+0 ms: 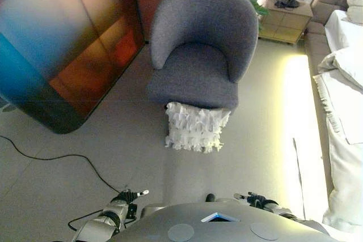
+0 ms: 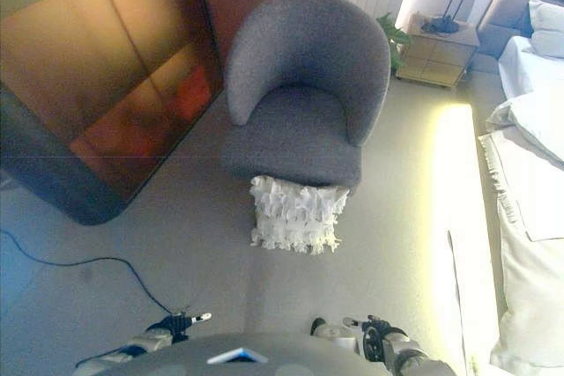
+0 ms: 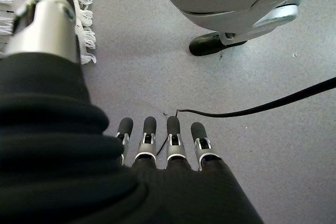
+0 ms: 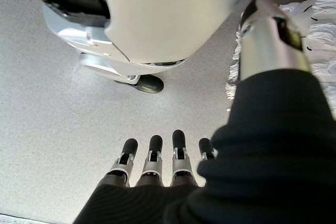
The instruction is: Pick up the cushion and take it to the sofa
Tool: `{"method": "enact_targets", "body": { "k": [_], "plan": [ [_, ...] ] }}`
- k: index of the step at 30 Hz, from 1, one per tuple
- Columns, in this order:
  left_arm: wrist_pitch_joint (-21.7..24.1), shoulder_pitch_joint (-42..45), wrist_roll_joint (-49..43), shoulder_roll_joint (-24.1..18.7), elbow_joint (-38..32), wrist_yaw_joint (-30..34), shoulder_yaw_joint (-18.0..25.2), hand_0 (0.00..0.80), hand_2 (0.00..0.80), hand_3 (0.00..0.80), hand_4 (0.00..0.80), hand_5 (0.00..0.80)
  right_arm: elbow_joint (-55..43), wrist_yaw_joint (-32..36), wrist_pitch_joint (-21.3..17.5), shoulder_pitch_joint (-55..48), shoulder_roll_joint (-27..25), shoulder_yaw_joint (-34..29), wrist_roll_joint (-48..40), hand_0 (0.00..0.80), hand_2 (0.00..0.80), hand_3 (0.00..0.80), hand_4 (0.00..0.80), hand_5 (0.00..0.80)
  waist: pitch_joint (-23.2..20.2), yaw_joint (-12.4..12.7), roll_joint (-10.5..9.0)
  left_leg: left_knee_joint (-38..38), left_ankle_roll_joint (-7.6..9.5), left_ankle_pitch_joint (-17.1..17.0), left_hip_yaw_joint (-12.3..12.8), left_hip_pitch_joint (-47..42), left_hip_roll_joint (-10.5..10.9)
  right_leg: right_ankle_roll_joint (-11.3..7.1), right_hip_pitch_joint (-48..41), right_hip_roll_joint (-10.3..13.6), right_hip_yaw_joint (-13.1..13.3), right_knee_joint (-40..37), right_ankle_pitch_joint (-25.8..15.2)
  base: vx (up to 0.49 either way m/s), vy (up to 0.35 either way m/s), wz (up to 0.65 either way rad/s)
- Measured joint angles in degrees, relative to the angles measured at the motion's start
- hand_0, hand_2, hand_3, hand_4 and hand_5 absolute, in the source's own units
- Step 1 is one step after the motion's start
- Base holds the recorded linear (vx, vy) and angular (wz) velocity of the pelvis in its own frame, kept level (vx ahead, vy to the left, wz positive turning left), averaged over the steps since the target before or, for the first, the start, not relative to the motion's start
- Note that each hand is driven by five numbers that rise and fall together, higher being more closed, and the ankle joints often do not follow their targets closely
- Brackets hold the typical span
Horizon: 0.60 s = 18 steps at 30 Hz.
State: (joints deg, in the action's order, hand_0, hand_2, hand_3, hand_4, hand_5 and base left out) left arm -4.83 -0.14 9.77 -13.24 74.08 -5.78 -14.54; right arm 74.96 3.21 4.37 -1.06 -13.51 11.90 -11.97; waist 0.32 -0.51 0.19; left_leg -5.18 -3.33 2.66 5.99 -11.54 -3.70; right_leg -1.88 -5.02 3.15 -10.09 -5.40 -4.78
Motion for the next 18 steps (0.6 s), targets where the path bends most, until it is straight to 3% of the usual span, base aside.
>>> {"method": "enact_targets", "body": {
  "k": [18],
  "plan": [
    [-1.16, 0.03, 1.15, -0.16, -0.91, 0.81, -0.12, 0.0, 0.0, 0.0, 0.0, 0.0, -0.19, 0.03, 0.84, 0.02, -0.18, -0.01, -0.17, 0.0, 0.0, 0.0, 0.0, 0.0, 0.72, 0.03, 0.71, -0.02, 0.0, 0.0, -0.03, 0.11, -0.03, 0.0, 0.12, -0.01, 0.06, -0.03, 0.01, -0.003, -0.006, 0.0]
  ]
}}
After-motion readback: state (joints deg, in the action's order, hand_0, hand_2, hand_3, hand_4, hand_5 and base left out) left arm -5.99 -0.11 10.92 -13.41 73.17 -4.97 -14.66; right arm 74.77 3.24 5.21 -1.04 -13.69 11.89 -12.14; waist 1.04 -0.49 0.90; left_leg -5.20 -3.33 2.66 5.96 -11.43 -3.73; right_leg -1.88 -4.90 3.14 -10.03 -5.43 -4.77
